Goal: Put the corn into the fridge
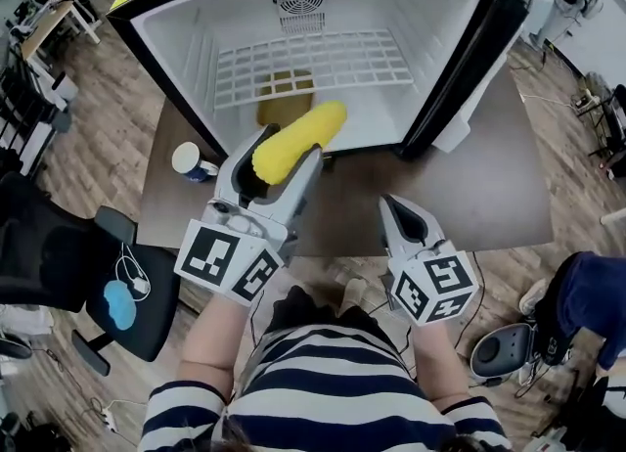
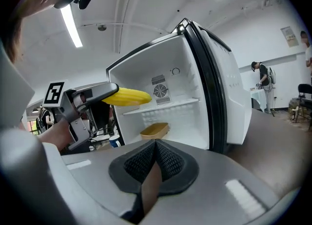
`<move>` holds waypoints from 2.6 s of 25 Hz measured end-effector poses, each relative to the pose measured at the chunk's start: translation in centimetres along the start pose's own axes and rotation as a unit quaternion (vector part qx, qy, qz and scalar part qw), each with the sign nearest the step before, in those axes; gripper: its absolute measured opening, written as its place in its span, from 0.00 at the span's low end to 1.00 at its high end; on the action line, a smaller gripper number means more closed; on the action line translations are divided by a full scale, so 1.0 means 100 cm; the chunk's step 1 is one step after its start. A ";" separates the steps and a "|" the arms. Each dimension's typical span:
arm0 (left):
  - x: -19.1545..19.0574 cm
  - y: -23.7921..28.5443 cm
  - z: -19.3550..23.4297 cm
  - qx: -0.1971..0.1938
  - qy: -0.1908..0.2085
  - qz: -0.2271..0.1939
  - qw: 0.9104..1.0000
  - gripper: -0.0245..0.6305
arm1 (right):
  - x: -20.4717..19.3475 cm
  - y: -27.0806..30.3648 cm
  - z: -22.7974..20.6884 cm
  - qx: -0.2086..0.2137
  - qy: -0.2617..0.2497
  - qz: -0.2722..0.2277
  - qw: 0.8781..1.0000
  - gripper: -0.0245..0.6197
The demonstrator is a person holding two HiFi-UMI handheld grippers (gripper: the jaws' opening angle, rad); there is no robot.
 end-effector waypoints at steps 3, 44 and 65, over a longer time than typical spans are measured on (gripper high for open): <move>0.003 0.017 -0.001 0.027 0.004 -0.010 1.000 0.04 | 0.003 0.006 -0.015 0.014 -0.005 0.005 1.000 0.03; -0.004 0.112 0.037 0.216 0.053 0.054 0.973 0.04 | 0.008 0.089 -0.049 0.173 -0.062 0.054 0.981 0.03; 0.008 0.125 0.058 0.215 0.065 0.193 0.955 0.04 | -0.006 0.105 -0.049 0.195 -0.067 0.084 0.975 0.03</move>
Point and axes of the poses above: the fingertips, and each gripper's own axes: y forward along the fingers, z to its left, x out of its top, the point moved 9 cm from there along -y, backward along the fingers, and after that the axes turned 15 degrees about z, right-handed, at the moved point
